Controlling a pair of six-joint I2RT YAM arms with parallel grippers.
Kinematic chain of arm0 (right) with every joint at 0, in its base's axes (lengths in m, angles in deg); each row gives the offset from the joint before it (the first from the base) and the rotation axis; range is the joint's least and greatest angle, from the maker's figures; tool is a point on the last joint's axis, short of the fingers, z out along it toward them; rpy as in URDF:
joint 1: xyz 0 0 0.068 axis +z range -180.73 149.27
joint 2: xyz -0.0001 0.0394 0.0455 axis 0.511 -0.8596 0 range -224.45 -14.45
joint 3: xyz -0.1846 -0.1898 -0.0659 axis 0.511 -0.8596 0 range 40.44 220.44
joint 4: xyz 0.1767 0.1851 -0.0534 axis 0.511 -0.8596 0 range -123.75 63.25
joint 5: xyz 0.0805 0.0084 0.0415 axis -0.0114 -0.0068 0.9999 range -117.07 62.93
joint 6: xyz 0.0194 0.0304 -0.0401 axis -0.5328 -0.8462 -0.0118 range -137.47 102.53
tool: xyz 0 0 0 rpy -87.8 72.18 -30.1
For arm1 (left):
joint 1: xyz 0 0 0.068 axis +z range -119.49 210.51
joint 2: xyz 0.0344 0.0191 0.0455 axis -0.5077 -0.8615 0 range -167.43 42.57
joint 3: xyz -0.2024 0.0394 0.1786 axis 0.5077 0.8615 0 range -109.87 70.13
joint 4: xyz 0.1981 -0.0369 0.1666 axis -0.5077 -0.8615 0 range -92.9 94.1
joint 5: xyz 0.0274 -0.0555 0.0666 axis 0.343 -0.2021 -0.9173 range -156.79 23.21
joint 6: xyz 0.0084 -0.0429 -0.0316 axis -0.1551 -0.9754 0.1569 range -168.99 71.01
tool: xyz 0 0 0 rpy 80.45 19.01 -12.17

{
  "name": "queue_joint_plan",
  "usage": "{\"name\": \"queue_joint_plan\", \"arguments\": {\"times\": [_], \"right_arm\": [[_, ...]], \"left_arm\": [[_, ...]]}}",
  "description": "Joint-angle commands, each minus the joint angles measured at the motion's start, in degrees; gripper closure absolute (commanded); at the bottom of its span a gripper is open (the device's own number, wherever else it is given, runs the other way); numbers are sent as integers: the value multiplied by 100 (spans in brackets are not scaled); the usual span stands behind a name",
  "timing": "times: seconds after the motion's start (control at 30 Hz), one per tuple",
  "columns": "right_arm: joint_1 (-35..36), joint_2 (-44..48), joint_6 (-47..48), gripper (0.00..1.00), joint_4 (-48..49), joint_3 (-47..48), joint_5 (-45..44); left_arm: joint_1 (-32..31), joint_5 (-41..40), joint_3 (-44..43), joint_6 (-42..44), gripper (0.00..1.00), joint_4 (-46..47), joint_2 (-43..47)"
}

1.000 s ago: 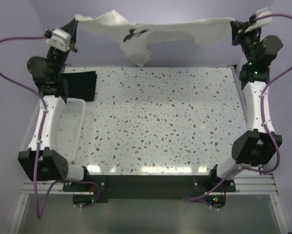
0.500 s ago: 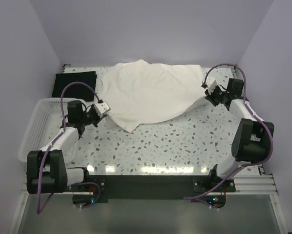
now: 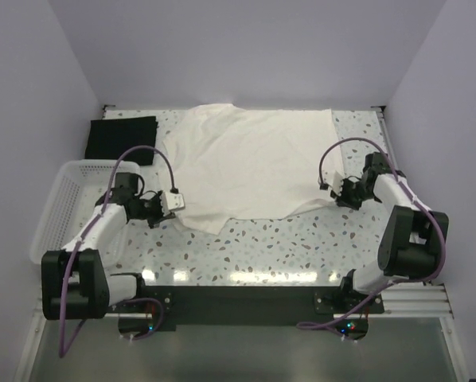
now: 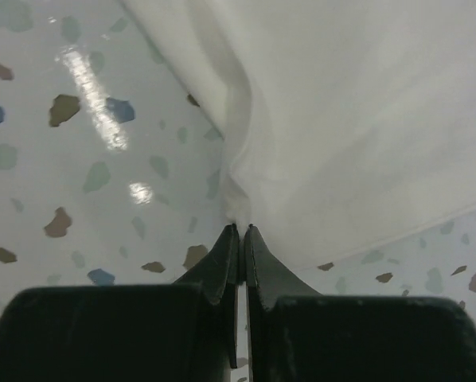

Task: Fold and stack the t-shirts
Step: Flatten the tshirt out

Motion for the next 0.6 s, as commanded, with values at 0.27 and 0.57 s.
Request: {"name": "queue_joint_plan", "arguments": {"times": [0.27, 0.57], "right_arm": [[-40, 973, 974, 33, -1841, -50, -456], [-40, 800, -367, 33, -2819, 1322, 211]], "left_arm": [[-466, -531, 321, 2655, 48, -2596, 1353], [-1711, -469, -594, -106, 64, -1249, 1012]]}}
